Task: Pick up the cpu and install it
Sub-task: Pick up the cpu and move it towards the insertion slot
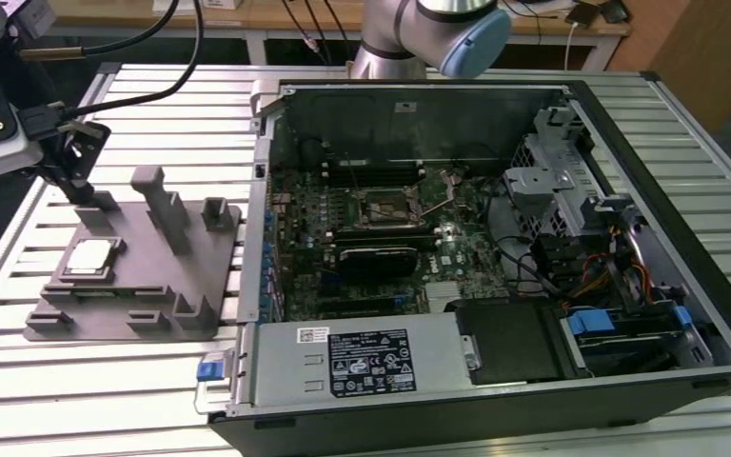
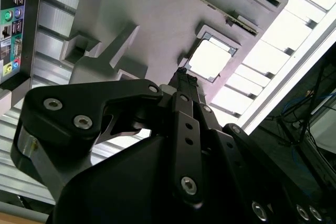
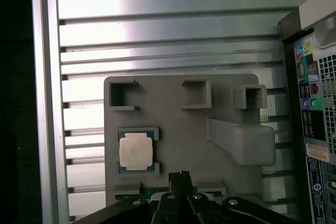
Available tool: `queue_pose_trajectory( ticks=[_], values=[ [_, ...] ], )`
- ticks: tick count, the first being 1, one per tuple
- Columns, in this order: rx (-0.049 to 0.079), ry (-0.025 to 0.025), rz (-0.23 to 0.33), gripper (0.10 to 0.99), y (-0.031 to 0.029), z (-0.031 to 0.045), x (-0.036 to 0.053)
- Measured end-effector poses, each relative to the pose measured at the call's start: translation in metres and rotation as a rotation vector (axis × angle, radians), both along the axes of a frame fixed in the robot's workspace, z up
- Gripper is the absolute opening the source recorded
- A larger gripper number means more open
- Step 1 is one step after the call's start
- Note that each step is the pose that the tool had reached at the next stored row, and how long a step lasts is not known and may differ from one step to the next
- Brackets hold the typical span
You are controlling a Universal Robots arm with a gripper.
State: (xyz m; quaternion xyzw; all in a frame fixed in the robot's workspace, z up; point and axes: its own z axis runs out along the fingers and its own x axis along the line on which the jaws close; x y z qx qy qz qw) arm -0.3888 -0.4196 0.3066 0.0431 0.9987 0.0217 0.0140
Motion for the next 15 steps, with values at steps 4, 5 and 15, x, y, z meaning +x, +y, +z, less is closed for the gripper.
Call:
queue_pose_trajectory(
  ticks=[4, 5, 15],
  values=[
    [0.0, 0.0, 0.0, 0.106, 0.0, 0.0, -0.0001],
    [0.0, 0.0, 0.0, 0.106, 0.0, 0.0, -0.0002],
    [0.0, 0.0001, 0.0, 0.106, 0.0, -0.0069, -0.0055]
  ],
)
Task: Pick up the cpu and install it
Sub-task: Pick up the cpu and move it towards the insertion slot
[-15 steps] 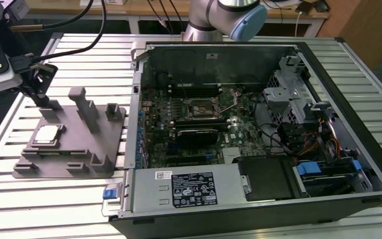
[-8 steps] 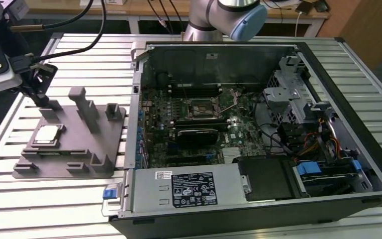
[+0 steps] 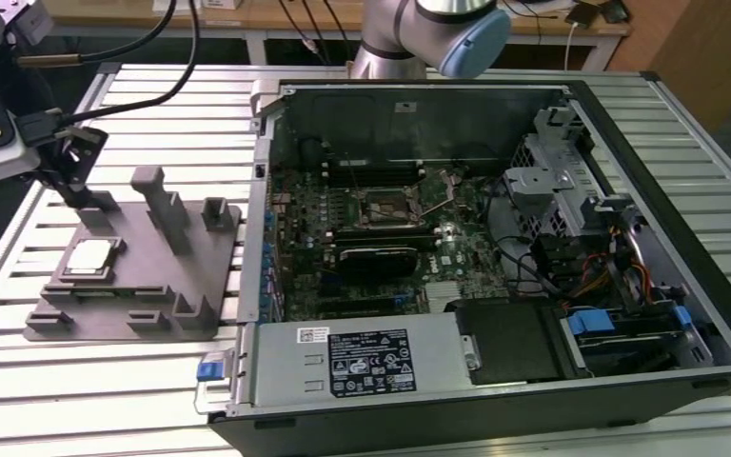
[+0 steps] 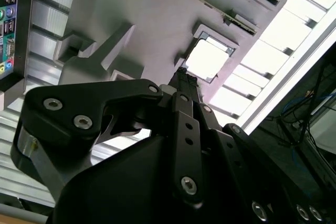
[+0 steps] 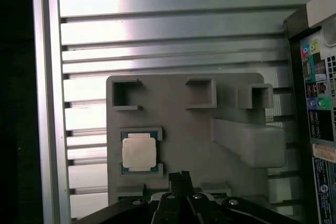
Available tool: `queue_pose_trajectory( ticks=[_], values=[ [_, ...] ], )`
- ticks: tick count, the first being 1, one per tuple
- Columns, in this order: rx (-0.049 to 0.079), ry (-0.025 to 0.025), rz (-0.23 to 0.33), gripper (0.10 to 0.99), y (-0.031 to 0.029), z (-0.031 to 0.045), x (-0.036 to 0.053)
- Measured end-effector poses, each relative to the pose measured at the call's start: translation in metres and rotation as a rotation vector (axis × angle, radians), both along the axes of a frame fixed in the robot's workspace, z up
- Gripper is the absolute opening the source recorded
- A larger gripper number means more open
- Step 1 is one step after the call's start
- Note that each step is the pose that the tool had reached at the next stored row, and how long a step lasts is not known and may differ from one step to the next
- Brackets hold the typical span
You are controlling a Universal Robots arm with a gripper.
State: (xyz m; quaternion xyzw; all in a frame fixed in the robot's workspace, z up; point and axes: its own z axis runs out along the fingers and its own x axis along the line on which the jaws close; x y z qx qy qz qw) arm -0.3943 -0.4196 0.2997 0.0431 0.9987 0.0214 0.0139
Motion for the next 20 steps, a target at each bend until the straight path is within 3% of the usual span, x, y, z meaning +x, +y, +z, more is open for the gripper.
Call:
queue_pose_trajectory(
  ticks=[20],
  values=[
    [-0.004, 0.0004, -0.007, 0.106, -0.0001, -0.0312, -0.0191]
  ],
)
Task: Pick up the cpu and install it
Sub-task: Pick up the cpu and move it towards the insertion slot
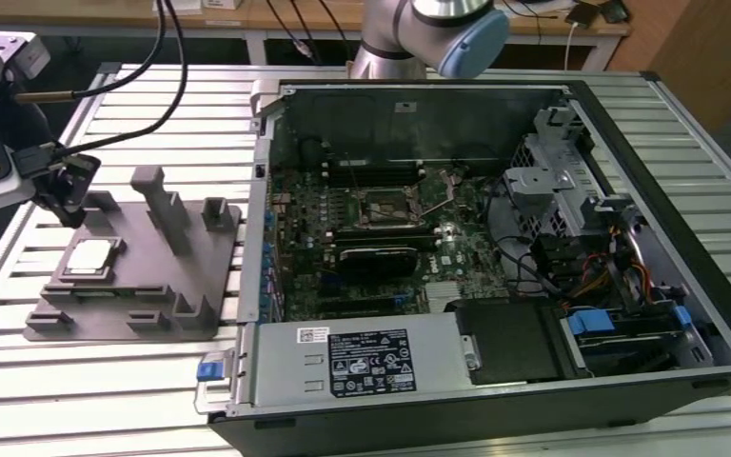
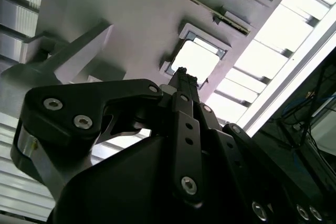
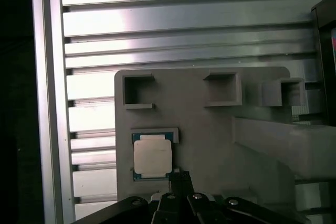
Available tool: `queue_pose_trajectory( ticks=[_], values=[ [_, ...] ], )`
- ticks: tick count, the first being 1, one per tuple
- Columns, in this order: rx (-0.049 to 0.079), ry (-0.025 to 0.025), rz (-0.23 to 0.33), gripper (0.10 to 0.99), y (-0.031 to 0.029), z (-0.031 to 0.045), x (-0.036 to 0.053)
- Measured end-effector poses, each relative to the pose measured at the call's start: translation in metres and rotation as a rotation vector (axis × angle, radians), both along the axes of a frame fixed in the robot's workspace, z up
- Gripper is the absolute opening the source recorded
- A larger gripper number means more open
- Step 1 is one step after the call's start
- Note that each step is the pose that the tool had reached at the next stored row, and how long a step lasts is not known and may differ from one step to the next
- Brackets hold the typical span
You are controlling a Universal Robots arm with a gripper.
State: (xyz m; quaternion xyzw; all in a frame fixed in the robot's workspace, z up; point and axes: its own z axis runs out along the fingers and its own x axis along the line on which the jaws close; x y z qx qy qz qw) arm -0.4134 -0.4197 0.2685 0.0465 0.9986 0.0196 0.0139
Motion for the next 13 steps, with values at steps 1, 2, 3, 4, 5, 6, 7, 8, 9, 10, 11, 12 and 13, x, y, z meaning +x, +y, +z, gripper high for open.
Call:
queue_pose_trajectory(
  ticks=[1, 2, 3, 4, 5, 6, 7, 8, 9, 10, 11, 12, 13],
  values=[
    [0.0, 0.0, -0.001, 0.106, 0.0, -0.0019, -0.0006],
    [-0.001, 0.0002, -0.001, 0.106, 0.0, -0.0037, -0.0013],
    [-0.001, 0.0003, -0.002, 0.106, 0.0, -0.0054, -0.0021],
    [-0.001, 0.0006, -0.003, 0.106, 0.0, -0.0072, -0.0029],
    [-0.002, 0.0009, -0.003, 0.106, 0.0, -0.0089, -0.0039],
    [-0.002, 0.0011, -0.004, 0.106, 0.0, -0.0107, -0.005],
    [-0.002, 0.0011, -0.004, 0.106, 0.0001, -0.0125, -0.006],
    [-0.002, 0.0011, -0.004, 0.106, 0.0002, -0.0142, -0.0069],
    [-0.002, 0.0013, -0.005, 0.106, 0.0004, -0.0157, -0.0077],
    [-0.002, 0.0016, -0.005, 0.106, 0.0008, -0.0172, -0.0084],
    [-0.002, 0.002, -0.005, 0.106, 0.0013, -0.0187, -0.0091],
    [-0.002, 0.0022, -0.006, 0.106, 0.0021, -0.02, -0.0098],
    [-0.002, 0.0023, -0.006, 0.106, 0.0028, -0.0213, -0.0104]
  ],
)
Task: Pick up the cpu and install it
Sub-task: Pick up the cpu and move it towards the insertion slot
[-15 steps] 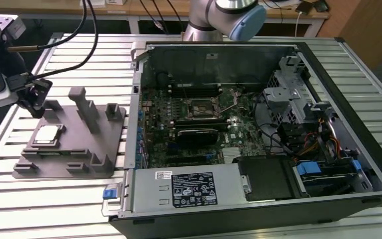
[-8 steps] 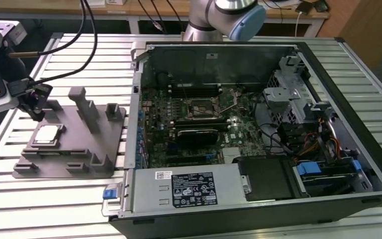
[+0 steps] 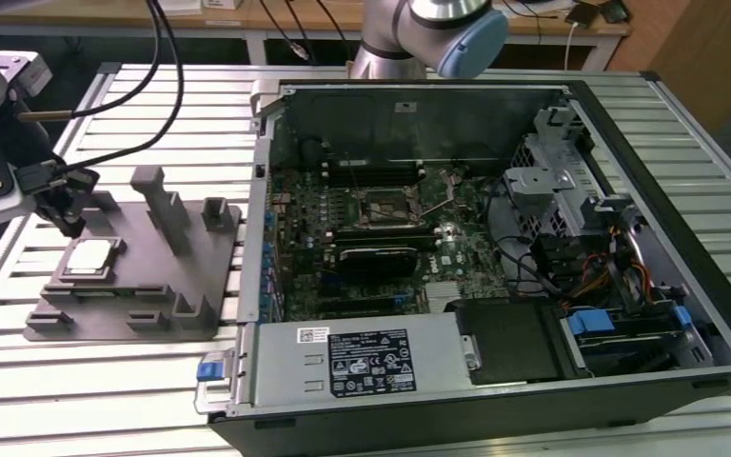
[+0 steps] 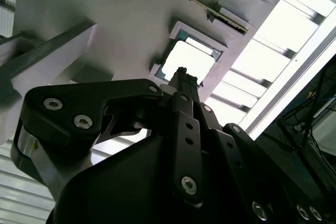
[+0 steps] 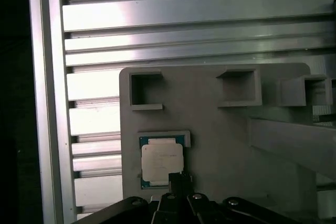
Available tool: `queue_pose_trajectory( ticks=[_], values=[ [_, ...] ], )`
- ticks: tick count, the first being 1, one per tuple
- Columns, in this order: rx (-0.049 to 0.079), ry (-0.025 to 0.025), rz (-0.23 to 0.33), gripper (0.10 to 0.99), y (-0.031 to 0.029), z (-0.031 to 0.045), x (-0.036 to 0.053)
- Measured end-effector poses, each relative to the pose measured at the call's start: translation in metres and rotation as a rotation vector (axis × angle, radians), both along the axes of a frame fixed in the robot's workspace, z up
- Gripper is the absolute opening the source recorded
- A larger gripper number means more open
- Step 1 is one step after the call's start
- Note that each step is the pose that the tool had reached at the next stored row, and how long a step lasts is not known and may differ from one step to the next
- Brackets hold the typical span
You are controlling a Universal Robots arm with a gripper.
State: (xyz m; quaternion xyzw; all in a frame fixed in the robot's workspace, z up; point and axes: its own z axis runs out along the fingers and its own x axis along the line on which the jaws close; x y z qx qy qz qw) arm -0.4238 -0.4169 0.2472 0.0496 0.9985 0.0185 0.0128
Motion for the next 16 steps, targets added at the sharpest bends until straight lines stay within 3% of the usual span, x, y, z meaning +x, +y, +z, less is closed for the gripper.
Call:
queue_pose_trajectory(
  ticks=[12, 16],
  values=[
    [0.0, 0.0006, -0.002, 0.106, 0.0031, -0.0187, -0.0083],
    [0.0, 0.003, -0.002, 0.106, 0.0032, -0.0259, -0.0085]
  ],
)
